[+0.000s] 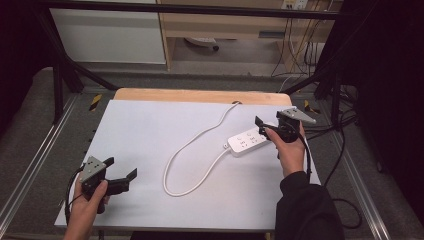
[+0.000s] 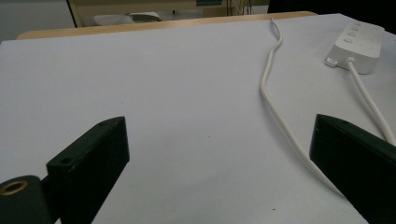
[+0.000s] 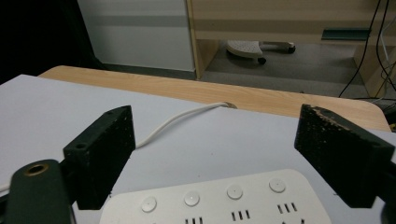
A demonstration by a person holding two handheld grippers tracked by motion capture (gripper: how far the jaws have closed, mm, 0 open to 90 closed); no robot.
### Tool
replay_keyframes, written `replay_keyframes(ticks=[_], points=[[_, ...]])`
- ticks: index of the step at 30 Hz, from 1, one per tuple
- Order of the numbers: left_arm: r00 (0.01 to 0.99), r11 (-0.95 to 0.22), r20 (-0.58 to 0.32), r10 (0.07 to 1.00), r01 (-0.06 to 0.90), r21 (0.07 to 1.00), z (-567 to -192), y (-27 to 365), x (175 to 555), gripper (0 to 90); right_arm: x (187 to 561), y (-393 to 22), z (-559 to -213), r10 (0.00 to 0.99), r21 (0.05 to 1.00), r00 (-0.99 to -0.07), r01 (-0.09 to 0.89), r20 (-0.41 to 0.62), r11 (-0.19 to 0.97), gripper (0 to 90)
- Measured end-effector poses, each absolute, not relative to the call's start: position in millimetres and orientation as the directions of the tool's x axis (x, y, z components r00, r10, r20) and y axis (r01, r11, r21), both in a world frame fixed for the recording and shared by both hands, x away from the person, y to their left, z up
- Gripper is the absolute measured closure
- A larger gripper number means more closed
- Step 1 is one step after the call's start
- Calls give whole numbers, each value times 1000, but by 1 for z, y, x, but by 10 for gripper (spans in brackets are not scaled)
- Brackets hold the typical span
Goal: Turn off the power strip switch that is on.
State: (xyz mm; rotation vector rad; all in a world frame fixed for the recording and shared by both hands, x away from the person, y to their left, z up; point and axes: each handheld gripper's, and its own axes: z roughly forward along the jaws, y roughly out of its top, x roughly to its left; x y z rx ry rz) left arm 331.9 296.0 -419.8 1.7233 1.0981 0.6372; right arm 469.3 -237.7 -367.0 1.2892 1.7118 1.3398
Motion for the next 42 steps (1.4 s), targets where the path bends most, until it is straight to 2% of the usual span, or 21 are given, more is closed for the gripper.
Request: replay_keyframes(ticks=[6,7,12,13,16,17,18,21,22,25,27,33,42], points=[[463,-137,-62,884,385,913,-420,295,331,47,478,-236,-370,937,947,-335,322,100,14,232],[462,-139,-61,885,386,912,-420,295,331,48,480,-235,-372,939,947,-329,322,98,14,291],[457,-146,-55,888,392,908,-421,294,332,47,483,-235,-377,934,943,-336,332,120,-2,369],[456,-146,-54,888,391,909,-420,294,332,48,484,-234,-379,935,944,-337,330,111,7,433],[460,-149,-51,887,390,909,-420,294,332,48,487,-233,-381,935,944,-337,330,108,10,512],[460,-149,-52,886,390,909,-421,293,332,48,487,-233,-381,935,944,-337,330,108,10,512],[460,-149,-53,886,390,909,-421,293,332,48,489,-233,-384,933,938,-339,345,116,9,587],[463,-151,-51,885,390,908,-421,293,332,48,491,-233,-387,932,932,-340,361,125,6,627],[463,-152,-50,885,390,908,-421,294,332,48,493,-233,-391,932,929,-340,371,123,13,691],[463,-154,-50,885,391,907,-421,294,332,48,495,-232,-393,933,923,-339,385,122,20,730],[456,-150,-50,889,392,907,-421,293,332,48,497,-232,-396,928,911,-342,413,146,9,792],[455,-156,-44,890,393,906,-421,291,333,48,499,-228,-402,927,899,-340,438,159,6,847],[454,-151,-49,889,394,906,-421,292,333,48,503,-218,-409,931,892,-346,449,116,56,900]])
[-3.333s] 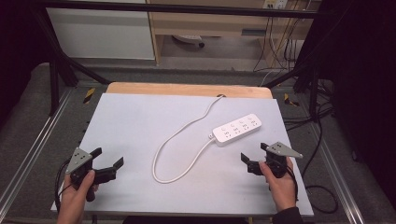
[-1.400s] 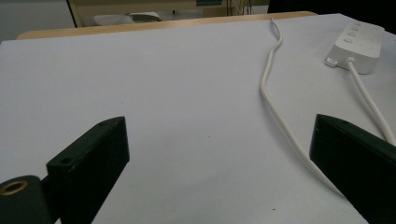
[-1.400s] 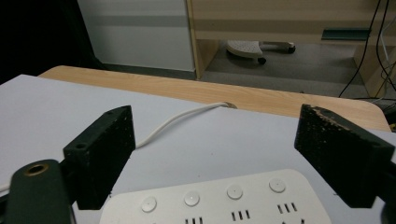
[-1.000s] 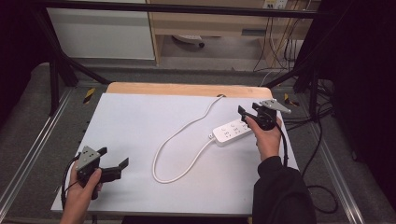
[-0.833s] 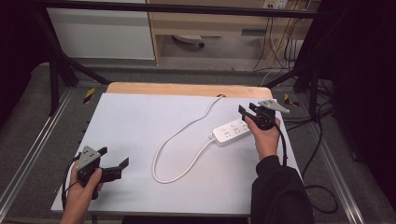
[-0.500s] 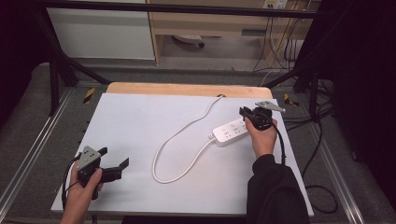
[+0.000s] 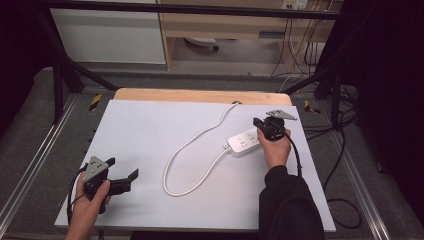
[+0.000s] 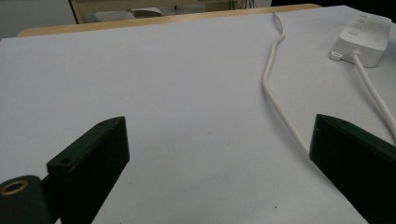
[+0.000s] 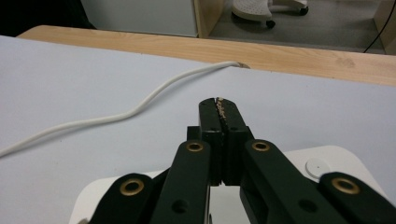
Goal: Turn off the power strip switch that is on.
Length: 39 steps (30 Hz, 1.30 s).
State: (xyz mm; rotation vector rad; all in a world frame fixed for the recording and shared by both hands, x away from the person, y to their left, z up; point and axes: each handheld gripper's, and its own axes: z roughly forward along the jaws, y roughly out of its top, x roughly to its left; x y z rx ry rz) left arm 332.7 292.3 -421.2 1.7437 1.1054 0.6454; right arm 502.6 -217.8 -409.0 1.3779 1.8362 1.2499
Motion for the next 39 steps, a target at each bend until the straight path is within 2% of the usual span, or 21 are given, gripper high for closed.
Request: replay_keyframes(ticks=[10,22,39], points=[[457,-153,-48,888,393,906,-421,293,332,48,503,-216,-422,929,876,-360,472,87,101,900],[452,-153,-48,891,397,905,-421,293,332,48,495,-216,-436,931,851,-347,518,117,86,900],[445,-146,-53,894,402,904,-421,294,331,48,497,-209,-441,933,856,-337,512,126,69,900]])
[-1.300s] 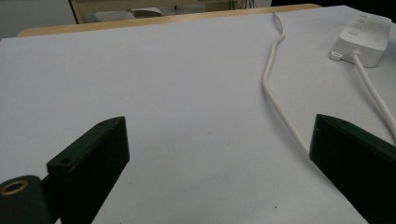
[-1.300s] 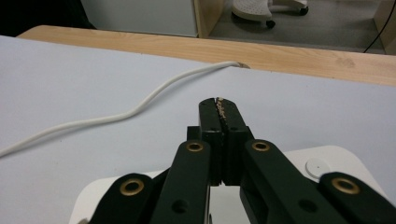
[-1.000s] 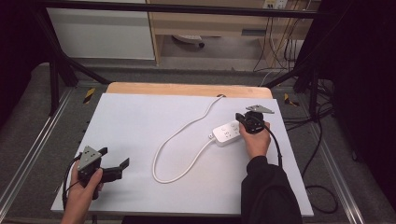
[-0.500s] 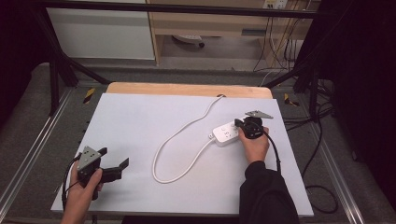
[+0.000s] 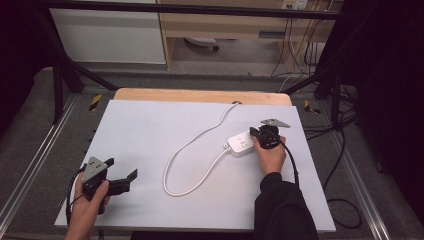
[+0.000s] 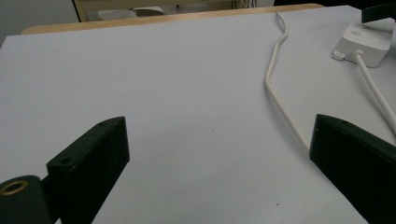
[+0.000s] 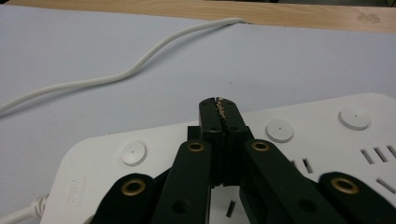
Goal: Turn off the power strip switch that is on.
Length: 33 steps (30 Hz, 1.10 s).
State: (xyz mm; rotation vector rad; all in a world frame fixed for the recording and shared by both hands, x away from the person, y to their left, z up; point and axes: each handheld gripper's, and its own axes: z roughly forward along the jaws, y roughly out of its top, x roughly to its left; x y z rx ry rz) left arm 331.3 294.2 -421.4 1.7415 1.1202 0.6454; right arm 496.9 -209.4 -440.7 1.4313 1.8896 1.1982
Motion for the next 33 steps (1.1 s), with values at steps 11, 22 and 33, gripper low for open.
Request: replay_keyframes(ticks=[11,22,33], points=[[445,-144,-54,894,399,906,-421,294,331,48,498,-206,-443,934,857,-338,510,116,78,900],[450,-153,-48,892,399,904,-421,293,331,48,497,-205,-446,935,858,-341,506,103,90,900],[449,-154,-44,892,395,906,-420,293,330,48,497,-204,-447,934,861,-347,497,83,108,900]])
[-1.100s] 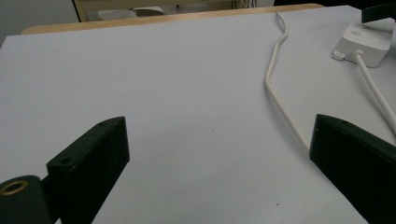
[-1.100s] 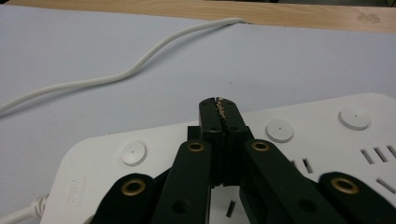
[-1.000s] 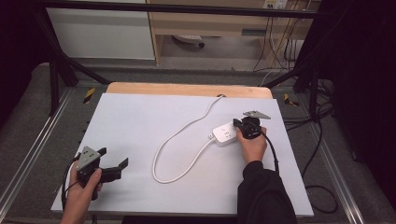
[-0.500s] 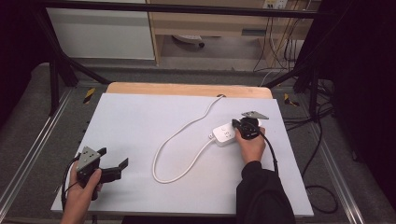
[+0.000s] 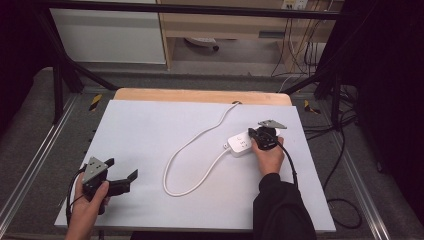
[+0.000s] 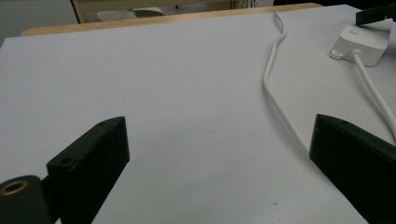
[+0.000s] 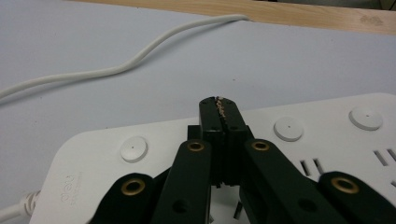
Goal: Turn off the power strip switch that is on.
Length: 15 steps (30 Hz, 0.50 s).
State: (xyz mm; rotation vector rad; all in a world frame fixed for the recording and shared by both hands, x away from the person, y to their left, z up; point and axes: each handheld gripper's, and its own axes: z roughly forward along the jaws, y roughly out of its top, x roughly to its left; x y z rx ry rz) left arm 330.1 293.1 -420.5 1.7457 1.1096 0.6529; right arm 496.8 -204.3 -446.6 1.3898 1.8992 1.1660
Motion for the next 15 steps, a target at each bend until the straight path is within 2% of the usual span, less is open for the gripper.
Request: replay_keyframes(ticks=[15], points=[[451,-154,-46,892,398,904,-421,292,330,48,496,-203,-448,935,865,-340,494,99,88,900]])
